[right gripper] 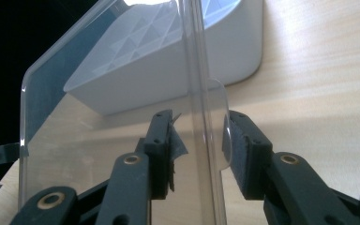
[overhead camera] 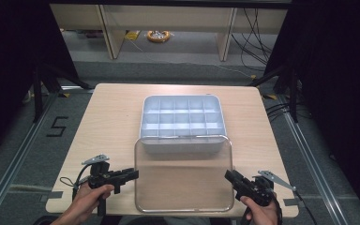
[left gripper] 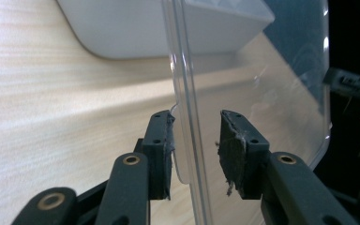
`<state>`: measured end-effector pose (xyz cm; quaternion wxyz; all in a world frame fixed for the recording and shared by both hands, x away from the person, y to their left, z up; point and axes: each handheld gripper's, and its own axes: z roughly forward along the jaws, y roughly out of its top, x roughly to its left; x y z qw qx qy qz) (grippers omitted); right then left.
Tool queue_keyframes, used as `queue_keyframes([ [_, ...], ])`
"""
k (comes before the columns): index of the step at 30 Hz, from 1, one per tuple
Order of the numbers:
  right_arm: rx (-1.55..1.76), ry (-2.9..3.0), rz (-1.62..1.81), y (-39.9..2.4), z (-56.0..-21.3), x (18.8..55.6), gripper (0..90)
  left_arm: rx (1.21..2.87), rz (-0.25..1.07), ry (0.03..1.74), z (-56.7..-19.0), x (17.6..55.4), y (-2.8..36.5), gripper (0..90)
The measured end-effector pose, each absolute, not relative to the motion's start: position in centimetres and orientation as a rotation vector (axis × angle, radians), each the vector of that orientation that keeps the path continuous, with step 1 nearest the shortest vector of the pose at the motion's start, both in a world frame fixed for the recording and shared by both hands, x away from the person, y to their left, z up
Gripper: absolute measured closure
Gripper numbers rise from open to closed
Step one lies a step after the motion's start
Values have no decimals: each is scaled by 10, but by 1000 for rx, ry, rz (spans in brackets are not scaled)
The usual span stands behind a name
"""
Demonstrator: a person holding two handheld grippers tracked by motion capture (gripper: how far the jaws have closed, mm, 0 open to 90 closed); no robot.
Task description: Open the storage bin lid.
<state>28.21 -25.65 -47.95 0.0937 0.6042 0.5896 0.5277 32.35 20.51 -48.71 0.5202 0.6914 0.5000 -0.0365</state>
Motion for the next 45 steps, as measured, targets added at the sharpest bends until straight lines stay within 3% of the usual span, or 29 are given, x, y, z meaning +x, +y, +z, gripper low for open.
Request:
queue_keyframes([
  [35, 1797, 1871, 1408, -259, -508, 277, 598, 1816, -96, 1210, -509, 325, 195, 588],
  [36, 2087, 1789, 1436, -247, -498, 270, 596, 1823, -100, 1208, -510, 326, 195, 582],
  [37, 1844, 1873, 1405, -257, -505, 276, 594, 1823, -100, 1208, -510, 326, 195, 578],
  [45, 1865, 1875, 1375, -255, -508, 278, 576, 1842, -109, 1205, -511, 327, 193, 573],
])
